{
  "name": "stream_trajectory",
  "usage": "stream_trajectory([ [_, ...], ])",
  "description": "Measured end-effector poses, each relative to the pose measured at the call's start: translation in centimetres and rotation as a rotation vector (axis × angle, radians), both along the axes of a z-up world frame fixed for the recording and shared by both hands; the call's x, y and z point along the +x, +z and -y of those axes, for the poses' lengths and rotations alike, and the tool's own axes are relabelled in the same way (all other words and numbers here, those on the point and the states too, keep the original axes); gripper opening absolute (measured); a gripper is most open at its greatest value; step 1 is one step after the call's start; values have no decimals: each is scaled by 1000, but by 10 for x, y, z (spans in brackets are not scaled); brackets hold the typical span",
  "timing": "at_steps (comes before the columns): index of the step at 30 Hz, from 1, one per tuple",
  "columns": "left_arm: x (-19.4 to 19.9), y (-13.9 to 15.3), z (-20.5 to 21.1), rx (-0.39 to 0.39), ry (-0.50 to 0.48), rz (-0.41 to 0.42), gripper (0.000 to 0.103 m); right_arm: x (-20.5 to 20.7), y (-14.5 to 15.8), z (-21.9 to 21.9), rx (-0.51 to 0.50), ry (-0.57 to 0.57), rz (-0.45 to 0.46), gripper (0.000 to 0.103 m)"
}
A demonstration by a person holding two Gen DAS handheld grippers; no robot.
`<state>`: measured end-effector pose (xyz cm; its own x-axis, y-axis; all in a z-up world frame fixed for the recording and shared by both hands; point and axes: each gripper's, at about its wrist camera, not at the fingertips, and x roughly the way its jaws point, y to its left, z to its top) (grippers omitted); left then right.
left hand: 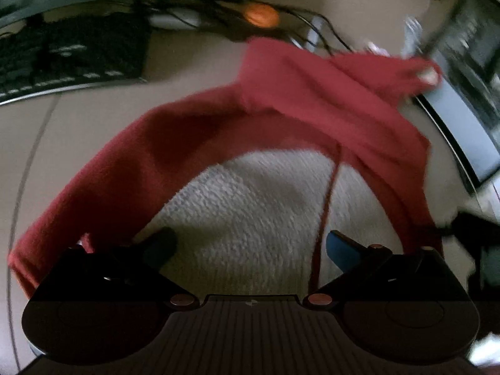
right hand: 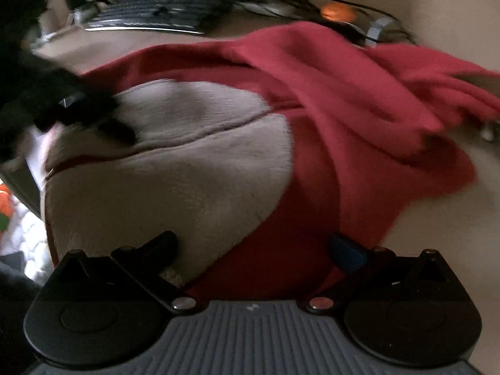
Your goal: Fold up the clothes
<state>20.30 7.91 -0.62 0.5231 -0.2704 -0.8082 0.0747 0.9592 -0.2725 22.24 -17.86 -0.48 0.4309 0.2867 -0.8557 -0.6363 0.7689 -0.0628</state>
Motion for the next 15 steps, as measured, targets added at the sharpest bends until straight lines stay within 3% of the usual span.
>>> stream_trajectory([
  [6, -29, 2, 66, -43, -230, -41, 103, 1, 12, 56, -159, -170, 97, 103],
  [8, -27, 5, 75, -109, -267, -68, 103, 1, 19, 70, -165, -234, 112, 103],
  [10, -23, 8, 82, -183, -295, -98, 103, 2, 33, 86, -51, -295, 111, 103],
  [12, -15, 17, 78, -227, -272, -68, 103, 4, 46, 100, 99, -360, 109, 103],
  [13, -10, 22, 77, -185, -254, -22, 103, 6, 53, 108, 175, -392, 108, 103],
  [15, 2, 33, 77, -65, -212, 82, 103, 6, 55, 107, 223, -410, 138, 103],
])
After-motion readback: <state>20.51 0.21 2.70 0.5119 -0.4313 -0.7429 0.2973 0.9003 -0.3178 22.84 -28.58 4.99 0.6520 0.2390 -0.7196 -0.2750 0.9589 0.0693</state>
